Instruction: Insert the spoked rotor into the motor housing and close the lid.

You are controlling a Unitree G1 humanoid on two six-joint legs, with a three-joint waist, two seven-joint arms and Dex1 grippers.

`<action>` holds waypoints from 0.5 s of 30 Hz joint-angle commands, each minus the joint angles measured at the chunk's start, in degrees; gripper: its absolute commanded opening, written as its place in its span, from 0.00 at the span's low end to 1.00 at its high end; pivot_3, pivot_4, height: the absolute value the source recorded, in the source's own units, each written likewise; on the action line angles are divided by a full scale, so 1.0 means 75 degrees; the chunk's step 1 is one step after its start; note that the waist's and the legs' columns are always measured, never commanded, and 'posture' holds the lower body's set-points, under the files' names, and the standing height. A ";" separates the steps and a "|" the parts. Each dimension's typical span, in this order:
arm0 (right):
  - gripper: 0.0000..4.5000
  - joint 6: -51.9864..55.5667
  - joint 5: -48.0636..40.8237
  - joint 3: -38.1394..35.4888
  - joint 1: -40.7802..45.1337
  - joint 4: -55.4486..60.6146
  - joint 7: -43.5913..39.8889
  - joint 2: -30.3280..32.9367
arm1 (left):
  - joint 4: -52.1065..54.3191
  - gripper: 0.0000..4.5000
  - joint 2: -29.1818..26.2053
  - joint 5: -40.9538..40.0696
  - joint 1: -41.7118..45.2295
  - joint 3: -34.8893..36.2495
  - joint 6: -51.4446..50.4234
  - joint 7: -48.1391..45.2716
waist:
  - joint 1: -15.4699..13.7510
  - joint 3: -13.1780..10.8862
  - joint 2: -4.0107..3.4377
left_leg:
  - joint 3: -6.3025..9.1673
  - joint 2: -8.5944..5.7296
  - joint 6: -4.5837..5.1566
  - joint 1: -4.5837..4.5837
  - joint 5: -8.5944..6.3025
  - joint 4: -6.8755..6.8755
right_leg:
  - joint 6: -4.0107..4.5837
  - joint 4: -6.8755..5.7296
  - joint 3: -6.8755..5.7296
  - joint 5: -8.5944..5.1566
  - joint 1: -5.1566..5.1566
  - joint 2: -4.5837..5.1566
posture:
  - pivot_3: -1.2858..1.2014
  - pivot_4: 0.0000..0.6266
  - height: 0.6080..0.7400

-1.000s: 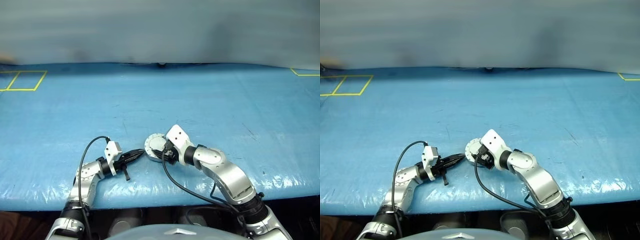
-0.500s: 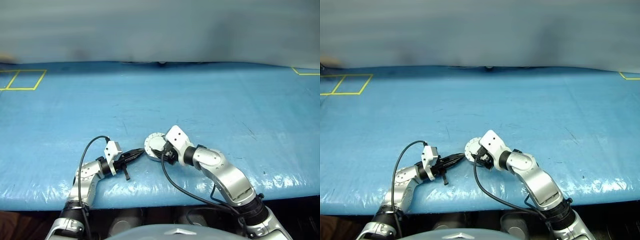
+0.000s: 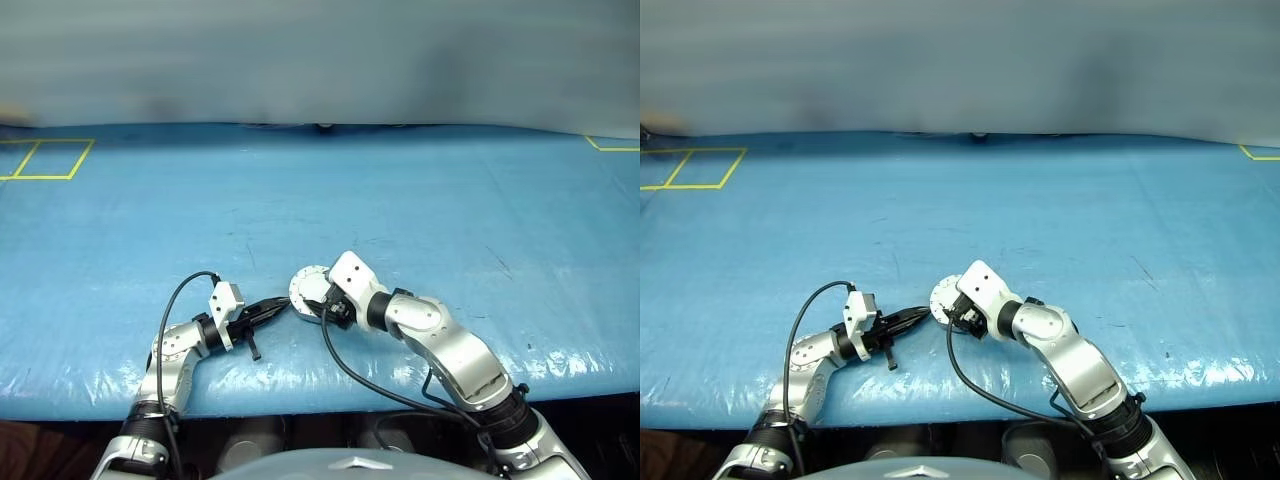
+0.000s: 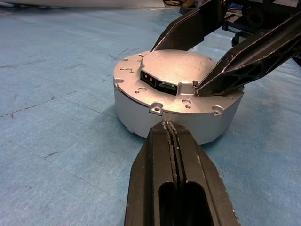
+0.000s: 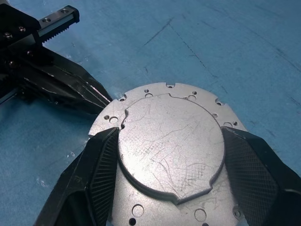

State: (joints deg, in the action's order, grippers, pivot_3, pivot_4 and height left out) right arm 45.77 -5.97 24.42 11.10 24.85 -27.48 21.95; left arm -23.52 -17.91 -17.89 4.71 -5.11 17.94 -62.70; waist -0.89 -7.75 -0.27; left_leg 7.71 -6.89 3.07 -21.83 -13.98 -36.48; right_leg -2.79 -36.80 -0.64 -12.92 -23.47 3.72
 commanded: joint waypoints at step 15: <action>0.67 0.0501 0.0183 0.0089 -0.0320 -0.0915 0.0132 0.0148 | 0.0431 0.00 0.0016 -0.0431 0.0111 0.0364 -0.0279 0.0017 | 0.0001 0.0003 0.0004 | 0.0001 0.0001 -0.0001 0.0001 0.0000 -0.0001 | 0.0000 -0.0001 -0.0001 0.0000 0.0002 0.0000 | 0.52 0.24 1.00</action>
State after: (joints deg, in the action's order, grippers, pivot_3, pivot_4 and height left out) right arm 45.80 -6.16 24.31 10.91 24.54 -27.53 21.91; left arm -22.26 -17.95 -20.39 5.11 -2.89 15.89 -62.51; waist -0.88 -7.72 -0.24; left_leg 7.71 -6.88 3.07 -21.82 -13.98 -36.49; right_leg -2.80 -36.80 -0.64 -12.92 -23.46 3.72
